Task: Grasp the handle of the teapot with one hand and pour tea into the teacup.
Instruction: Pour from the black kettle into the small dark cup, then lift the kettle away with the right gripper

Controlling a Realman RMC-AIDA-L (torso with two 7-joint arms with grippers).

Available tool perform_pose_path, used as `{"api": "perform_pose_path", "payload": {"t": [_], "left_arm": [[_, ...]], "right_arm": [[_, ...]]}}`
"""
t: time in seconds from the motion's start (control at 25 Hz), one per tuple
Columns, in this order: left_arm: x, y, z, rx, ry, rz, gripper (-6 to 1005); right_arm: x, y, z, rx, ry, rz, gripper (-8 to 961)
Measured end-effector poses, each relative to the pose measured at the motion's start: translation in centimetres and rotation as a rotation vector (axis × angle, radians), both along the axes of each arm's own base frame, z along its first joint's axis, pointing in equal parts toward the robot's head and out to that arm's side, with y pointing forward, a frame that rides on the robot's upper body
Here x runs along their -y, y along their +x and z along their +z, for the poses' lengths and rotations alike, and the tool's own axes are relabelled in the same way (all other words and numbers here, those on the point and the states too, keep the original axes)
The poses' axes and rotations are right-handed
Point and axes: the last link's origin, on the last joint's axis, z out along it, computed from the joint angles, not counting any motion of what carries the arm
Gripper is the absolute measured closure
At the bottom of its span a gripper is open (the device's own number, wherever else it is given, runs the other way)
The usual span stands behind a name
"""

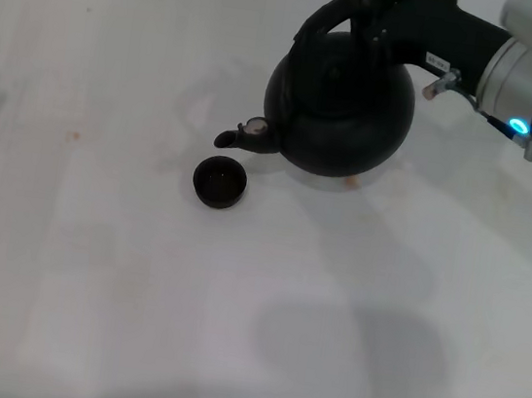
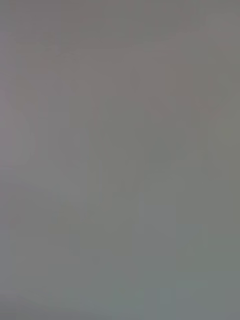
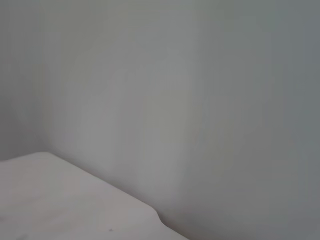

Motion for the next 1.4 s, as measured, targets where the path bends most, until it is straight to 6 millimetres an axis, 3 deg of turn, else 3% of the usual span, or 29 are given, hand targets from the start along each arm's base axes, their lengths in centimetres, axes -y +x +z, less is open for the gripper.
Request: {"api": "perform_pose_path", "payload": {"t": [0.64, 1.4], "left_arm": [[0.0, 0.0, 0.0, 0.001, -0.001, 0.002, 134], [0.0, 0.0, 0.1, -0.002, -0.001, 0.001, 133]], "right_arm": [[0.5, -1.6, -1.3, 0.099, 0.066, 0.086, 749], [0.8, -1.9, -2.2, 0.201, 0.125, 0.136, 770]]}}
